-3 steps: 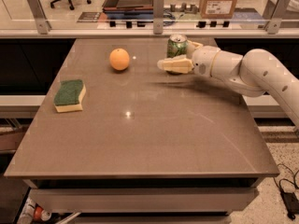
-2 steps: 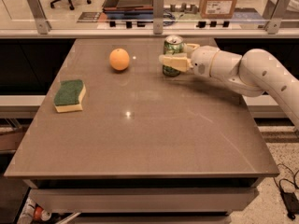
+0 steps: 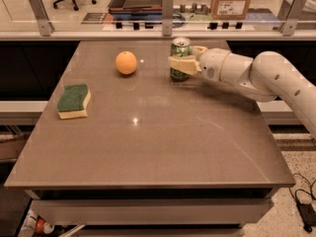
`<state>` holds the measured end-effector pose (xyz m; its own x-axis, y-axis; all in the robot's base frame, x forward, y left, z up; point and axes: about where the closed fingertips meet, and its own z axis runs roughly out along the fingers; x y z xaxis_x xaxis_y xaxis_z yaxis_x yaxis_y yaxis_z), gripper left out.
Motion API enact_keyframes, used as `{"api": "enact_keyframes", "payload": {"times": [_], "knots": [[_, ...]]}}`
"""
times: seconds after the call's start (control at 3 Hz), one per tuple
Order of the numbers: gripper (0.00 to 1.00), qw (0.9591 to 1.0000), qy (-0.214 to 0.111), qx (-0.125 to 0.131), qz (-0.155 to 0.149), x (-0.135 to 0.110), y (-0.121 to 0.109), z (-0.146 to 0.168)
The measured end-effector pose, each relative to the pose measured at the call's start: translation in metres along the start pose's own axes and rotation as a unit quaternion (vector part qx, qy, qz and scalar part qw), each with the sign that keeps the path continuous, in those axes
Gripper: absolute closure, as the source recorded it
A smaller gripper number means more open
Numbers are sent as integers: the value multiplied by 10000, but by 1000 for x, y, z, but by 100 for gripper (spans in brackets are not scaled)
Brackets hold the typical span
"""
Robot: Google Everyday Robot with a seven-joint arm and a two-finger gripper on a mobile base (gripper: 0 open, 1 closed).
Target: Pick green can
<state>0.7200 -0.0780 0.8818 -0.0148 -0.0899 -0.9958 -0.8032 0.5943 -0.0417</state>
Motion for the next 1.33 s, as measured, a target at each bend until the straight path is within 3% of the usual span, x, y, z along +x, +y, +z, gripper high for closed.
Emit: {"api": "enact_keyframes", "payload": {"times": [0.33,1.0,1.33], "knots": [[100,10000,-3,-21,0,0,2,2],[100,9999,-44,-138,-27,-6,5,5],[100,9997,-45,-193,-173,-27,8,2]]}}
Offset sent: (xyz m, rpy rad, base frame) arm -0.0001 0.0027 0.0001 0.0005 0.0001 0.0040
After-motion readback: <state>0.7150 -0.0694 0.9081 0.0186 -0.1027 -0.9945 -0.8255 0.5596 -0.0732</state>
